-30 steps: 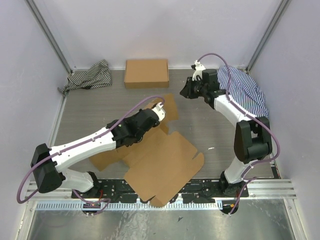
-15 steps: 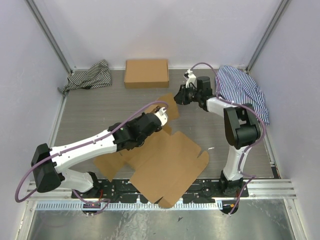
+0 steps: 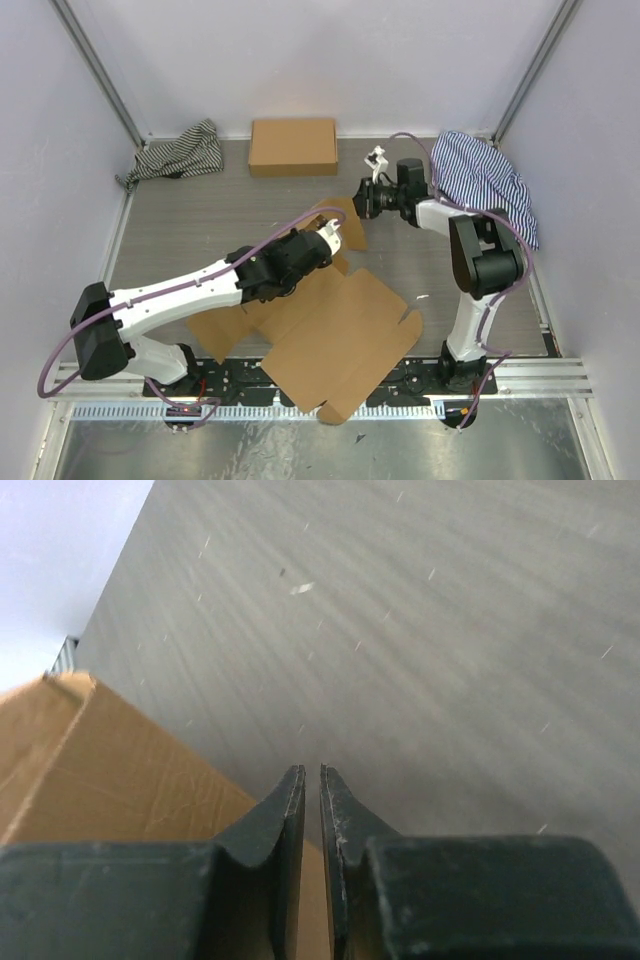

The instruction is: Fold the paper box

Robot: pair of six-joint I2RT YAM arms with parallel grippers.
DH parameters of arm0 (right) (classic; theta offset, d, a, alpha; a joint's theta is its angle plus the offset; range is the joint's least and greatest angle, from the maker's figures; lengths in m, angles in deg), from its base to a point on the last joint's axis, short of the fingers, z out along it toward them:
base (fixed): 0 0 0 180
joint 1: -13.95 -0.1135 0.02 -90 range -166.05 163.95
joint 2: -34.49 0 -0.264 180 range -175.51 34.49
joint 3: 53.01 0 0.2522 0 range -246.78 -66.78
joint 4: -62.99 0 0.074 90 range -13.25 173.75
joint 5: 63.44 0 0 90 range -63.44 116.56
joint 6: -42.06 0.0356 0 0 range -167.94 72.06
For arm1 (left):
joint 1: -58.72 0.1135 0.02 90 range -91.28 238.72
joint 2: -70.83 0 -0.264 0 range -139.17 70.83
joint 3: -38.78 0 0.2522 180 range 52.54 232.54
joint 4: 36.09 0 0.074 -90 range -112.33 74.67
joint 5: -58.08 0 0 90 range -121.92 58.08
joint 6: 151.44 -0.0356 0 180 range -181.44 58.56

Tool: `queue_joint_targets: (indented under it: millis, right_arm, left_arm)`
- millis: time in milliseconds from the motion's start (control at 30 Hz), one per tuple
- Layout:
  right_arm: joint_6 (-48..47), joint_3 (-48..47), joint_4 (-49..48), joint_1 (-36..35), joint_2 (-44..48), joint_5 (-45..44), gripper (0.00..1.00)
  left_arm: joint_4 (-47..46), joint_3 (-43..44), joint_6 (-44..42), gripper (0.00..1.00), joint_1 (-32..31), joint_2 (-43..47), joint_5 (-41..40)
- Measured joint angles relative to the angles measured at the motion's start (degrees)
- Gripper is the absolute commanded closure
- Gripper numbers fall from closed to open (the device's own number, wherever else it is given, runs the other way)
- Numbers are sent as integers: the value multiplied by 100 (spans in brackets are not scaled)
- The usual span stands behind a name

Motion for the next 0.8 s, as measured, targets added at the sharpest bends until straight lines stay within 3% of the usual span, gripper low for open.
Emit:
queue_joint_targets:
  millis: [167,433,800]
  right_arm:
    - [-66,872,173,-2,848,63,80]
    - [-299,1504,208,-11,2229,59,66]
    - [-474,2223,151,-96,2437,42,65]
  left_arm:
    - [22,138,0,100,-107,-83,-20]
    - [160,341,46,100,-372,-136,-31]
    - [328,341,120,100,-509,-289,-240]
